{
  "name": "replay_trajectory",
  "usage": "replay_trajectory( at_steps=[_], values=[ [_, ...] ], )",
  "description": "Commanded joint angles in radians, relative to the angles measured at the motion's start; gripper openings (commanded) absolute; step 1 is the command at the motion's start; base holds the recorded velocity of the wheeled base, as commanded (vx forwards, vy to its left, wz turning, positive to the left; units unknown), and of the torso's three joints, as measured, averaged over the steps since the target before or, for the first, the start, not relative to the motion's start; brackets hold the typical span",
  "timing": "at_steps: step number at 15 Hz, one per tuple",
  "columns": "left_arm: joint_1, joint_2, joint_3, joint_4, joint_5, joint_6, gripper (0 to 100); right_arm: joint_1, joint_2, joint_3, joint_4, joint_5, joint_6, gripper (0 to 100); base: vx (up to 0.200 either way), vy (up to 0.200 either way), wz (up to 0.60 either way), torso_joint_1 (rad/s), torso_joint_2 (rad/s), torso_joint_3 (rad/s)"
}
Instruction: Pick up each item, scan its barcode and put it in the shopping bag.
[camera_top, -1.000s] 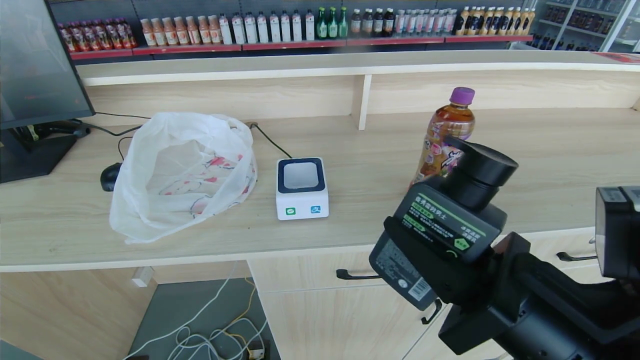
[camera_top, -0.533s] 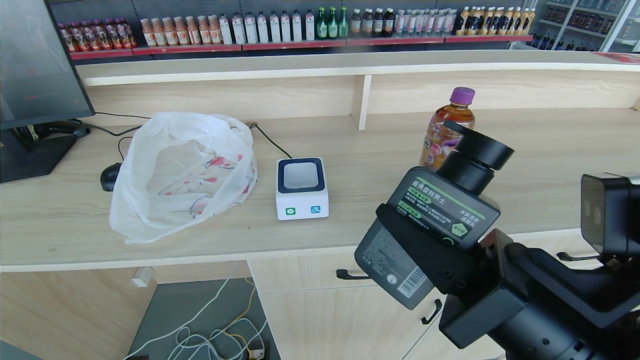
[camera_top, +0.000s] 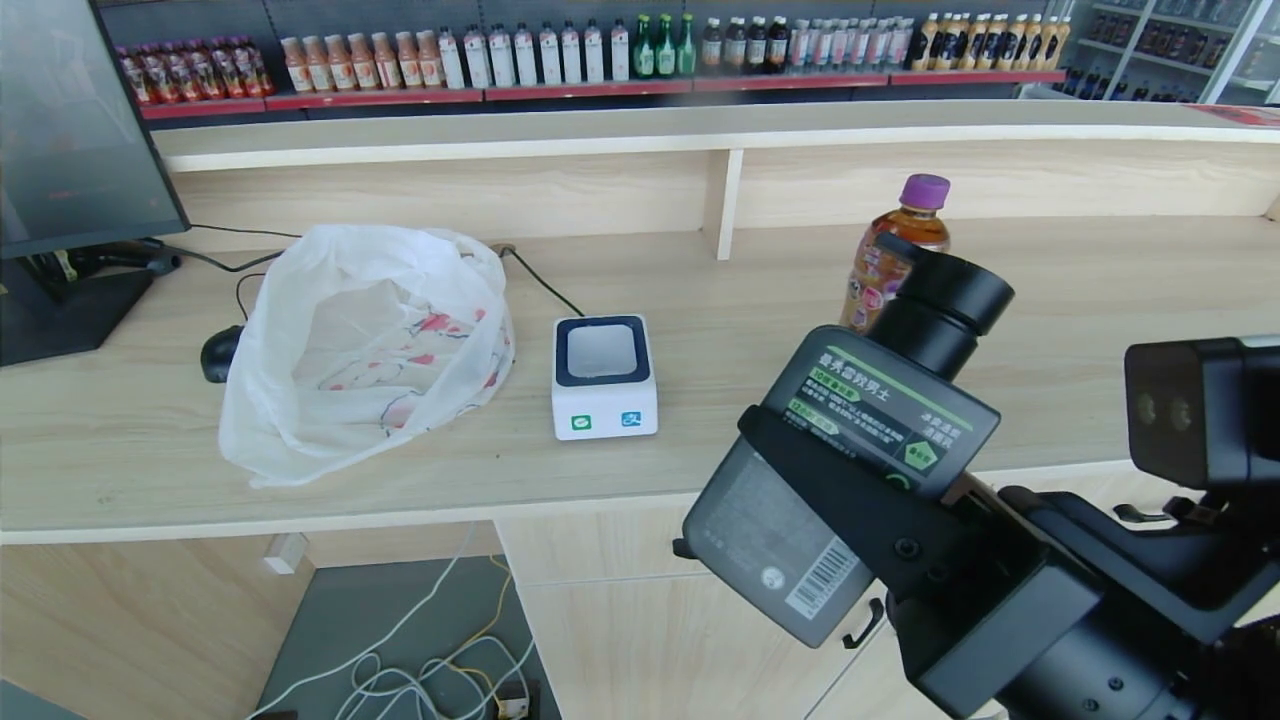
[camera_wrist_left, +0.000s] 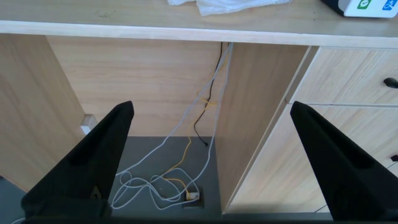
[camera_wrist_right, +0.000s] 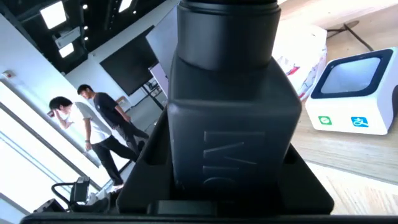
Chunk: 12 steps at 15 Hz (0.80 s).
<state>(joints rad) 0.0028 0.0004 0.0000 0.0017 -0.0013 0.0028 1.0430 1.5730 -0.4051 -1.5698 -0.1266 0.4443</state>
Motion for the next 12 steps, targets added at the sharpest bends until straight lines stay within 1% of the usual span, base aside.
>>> replay_trajectory(
  at_steps=[1,12],
  values=[
    [0.0,0.0,0.0,0.0,0.0,0.0,100,0.0,0.005,0.0,-0.001,-0.001,0.001,0,0.0,0.0,0.0,0.0,0.0,0.0],
    [0.0,0.0,0.0,0.0,0.0,0.0,100,-0.001,0.005,0.006,-0.001,-0.002,0.004,0,0.0,0.0,0.0,0.0,0.0,0.0]
  ],
)
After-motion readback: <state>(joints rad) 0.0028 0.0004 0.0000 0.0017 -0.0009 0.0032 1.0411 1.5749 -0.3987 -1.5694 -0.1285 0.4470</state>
